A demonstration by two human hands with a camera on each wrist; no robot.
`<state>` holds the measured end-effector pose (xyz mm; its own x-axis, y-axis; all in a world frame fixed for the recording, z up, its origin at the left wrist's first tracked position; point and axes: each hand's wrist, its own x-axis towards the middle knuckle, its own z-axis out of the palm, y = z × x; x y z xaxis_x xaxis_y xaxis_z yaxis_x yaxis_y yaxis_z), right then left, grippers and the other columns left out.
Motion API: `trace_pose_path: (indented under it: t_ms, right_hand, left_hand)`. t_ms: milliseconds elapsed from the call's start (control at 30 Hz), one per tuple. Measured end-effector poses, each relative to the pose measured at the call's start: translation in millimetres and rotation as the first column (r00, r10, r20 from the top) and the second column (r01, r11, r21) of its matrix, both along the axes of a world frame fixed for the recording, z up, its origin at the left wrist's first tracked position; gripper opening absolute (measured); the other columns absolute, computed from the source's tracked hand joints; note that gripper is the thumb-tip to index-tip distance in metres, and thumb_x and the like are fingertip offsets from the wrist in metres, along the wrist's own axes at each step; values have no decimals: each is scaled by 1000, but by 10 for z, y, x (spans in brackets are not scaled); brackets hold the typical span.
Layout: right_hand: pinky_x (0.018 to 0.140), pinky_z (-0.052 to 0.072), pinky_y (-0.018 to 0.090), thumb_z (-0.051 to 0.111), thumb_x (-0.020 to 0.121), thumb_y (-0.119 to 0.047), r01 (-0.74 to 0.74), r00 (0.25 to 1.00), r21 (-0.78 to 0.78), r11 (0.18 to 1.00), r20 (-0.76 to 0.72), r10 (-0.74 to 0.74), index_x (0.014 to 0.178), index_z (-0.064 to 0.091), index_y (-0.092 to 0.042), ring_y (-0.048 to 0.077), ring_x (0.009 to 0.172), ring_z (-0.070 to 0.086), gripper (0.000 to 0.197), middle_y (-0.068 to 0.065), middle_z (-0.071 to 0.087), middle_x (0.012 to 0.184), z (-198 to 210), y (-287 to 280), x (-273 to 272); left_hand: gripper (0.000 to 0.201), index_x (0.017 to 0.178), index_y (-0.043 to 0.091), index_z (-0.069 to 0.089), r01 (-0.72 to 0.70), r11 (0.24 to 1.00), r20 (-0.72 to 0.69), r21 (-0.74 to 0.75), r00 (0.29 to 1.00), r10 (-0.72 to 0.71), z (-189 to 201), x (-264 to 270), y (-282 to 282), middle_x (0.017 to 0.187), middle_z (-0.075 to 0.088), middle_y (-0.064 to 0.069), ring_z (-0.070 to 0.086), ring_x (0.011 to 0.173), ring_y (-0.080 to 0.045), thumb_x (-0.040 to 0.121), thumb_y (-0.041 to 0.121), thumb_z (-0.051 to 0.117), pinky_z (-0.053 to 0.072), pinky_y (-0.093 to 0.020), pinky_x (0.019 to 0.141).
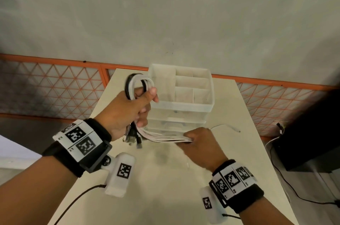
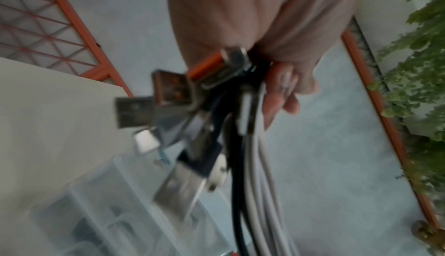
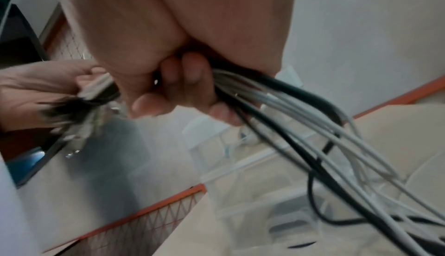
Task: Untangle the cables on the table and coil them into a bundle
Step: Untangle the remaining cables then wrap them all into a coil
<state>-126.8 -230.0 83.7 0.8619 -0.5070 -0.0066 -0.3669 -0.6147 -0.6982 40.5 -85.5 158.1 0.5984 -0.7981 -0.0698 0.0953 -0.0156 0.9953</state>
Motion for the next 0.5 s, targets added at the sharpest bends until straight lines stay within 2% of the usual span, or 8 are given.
trace_pose_path:
  t_ms: [67, 167, 200, 233, 300, 400, 467, 500]
  right_hand:
    - [51, 35, 26, 76, 82, -33, 102, 995, -67, 993, 17, -101, 43, 56, -36, 15, 50, 39, 44, -8, 47, 39, -20, -106, -2]
    - [55, 36, 24, 73, 79, -28, 210, 978, -115, 971, 25, -209, 48, 58, -48, 27, 61, 52, 39, -5, 42, 40, 36, -195, 9]
    - [56, 35, 24, 72, 78, -26, 234, 972, -139, 962, 20, -234, 49, 59, -44, 28, 63, 54, 36, -5, 43, 43, 58, -227, 14]
    - [56, 34, 24, 71, 76, -24, 257, 966, -158, 953, 12, -259, 47, 59, -34, 28, 64, 55, 33, -5, 46, 46, 81, -246, 28]
    - [54, 33, 24, 68, 71, -21, 298, 953, -190, 935, -3, -304, 44, 49, -22, 29, 64, 56, 33, -1, 52, 52, 131, -255, 64]
    - [51, 31, 23, 75, 73, -22, 306, 952, -179, 935, 48, -303, 45, 48, -20, 22, 61, 52, 38, -1, 49, 50, 231, -300, 34]
    - [48, 35, 20, 83, 75, -27, 245, 966, -33, 969, 93, -242, 52, 61, -15, 12, 52, 49, 33, 0, 53, 48, 332, -370, -40]
    - [49, 38, 18, 83, 78, -27, 197, 970, 103, 975, 124, -209, 61, 70, -16, 8, 48, 50, 24, 0, 58, 51, 393, -389, -79]
  left_hand:
    - [31, 88, 8, 69, 121, 975, 40, 188, 991, -131, -54, -46, 14, 61, 40, -3, 31, 44, -15, 91, 38, 64, 35, -24, 41]
    - [35, 94, 7, 68, 298, 863, 70, 407, 932, -355, -144, -170, -13, 68, 52, -5, 39, 41, -9, 83, 39, 74, 39, -22, 43]
    - [37, 93, 8, 68, 334, 820, 80, 465, 906, -415, -185, -221, -28, 65, 54, 0, 42, 41, -7, 79, 40, 78, 39, -21, 45]
    - [35, 88, 11, 68, 349, 780, 109, 519, 878, -466, -219, -275, -43, 60, 56, 6, 46, 43, -6, 74, 41, 82, 40, -20, 47]
    - [28, 72, 21, 66, 301, 729, 204, 615, 832, -515, -289, -351, -73, 56, 59, 13, 53, 50, -5, 69, 40, 86, 43, -19, 53]
    - [10, 72, 25, 73, 130, 772, 306, 622, 867, -393, -412, -307, -111, 71, 73, 8, 68, 67, -16, 69, 31, 80, 56, -31, 63]
    - [3, 74, 23, 75, -45, 836, 354, 546, 917, -182, -474, -218, -112, 81, 76, -1, 70, 77, -25, 73, 22, 73, 56, -36, 72]
    - [6, 74, 20, 74, -126, 860, 328, 495, 943, -50, -506, -170, -106, 81, 76, -4, 68, 75, -26, 77, 17, 71, 53, -36, 70]
